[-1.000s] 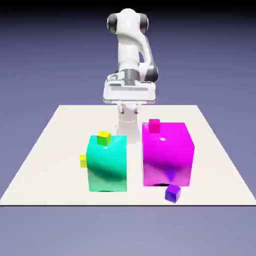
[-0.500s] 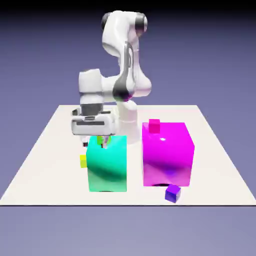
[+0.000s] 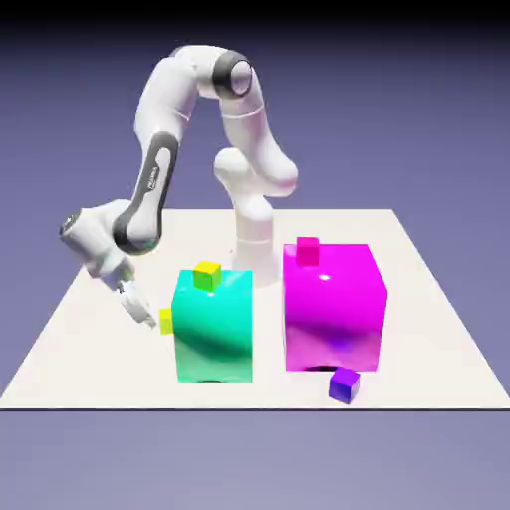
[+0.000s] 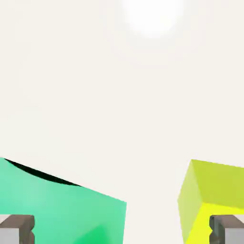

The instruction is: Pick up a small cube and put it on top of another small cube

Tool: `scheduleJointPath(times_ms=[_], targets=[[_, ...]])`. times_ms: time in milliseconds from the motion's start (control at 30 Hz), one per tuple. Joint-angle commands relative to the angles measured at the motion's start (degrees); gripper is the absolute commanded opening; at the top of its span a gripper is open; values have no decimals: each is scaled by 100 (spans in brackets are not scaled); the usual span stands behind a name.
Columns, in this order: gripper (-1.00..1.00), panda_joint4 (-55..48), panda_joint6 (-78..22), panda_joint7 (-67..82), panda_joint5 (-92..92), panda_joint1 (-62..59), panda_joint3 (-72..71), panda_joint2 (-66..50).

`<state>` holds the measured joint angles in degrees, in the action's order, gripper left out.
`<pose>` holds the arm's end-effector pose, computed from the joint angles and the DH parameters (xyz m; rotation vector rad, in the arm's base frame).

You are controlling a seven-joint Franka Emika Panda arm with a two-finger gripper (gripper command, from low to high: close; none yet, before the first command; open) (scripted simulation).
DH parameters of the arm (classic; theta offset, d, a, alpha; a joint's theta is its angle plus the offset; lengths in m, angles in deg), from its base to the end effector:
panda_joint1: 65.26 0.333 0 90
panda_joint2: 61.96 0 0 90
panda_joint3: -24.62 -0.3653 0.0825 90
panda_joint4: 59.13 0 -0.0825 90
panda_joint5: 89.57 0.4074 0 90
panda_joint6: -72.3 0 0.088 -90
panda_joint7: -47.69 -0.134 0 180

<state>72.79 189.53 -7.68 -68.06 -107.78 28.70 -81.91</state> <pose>0.3412 -0.3216 0.1699 -1.4462 2.4072 0.8851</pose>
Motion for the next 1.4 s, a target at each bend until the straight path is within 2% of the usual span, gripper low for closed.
scheduleJointPath(times_ms=[0,100,233,267,567,900,1233,1367], targets=[[0,-32,-209,-38,-15,-208,-35,-114],[0,80,-516,-74,-237,-616,-193,-113],[0,476,428,147,74,-535,-372,-670],[-100,476,428,147,74,-535,-372,-670],[-100,45,-969,-50,-605,-638,218,718],[-100,297,-2171,-1300,-18,863,-204,2791],[-100,884,-3162,-3023,1326,2756,-1425,4336],[-100,1506,-2513,-2886,1617,2915,-1676,4342]])
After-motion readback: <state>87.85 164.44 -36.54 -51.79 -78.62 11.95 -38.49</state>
